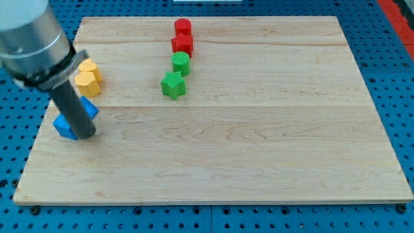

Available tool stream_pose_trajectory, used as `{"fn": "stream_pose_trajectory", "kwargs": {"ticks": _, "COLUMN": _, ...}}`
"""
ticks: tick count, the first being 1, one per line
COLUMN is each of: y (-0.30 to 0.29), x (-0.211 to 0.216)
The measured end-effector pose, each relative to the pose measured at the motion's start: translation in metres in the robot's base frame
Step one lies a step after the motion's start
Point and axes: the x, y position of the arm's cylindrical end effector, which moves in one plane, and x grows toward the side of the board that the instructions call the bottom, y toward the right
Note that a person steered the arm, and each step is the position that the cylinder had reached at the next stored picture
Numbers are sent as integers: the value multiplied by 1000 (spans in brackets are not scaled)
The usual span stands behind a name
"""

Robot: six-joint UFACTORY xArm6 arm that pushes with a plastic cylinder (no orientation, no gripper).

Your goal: Separate the yellow blocks from green blocks

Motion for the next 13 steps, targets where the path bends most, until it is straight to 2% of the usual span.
{"fn": "stream_pose_trajectory", "kwargs": {"ticks": 1, "y": 21, "x": 39}}
{"fn": "stream_pose_trajectory", "kwargs": {"ticks": 2, "y": -48, "x": 71}}
{"fn": "stream_pose_trajectory", "kwargs": {"ticks": 3, "y": -60, "x": 36}}
{"fn": "stream_pose_trajectory", "kwargs": {"ticks": 4, "y": -35, "x": -8}}
{"fn": "stream_pose_trajectory", "kwargs": {"ticks": 5, "y": -21, "x": -14}}
{"fn": "stream_pose_trajectory", "kwargs": {"ticks": 6, "y": -22, "x": 10}}
{"fn": "stream_pose_trajectory", "kwargs": {"ticks": 8, "y": 91, "x": 10}}
{"fn": "stream_pose_trajectory", "kwargs": {"ticks": 9, "y": 116, "x": 10}}
{"fn": "stream_pose_trajectory", "kwargs": {"ticks": 13, "y": 129, "x": 9}}
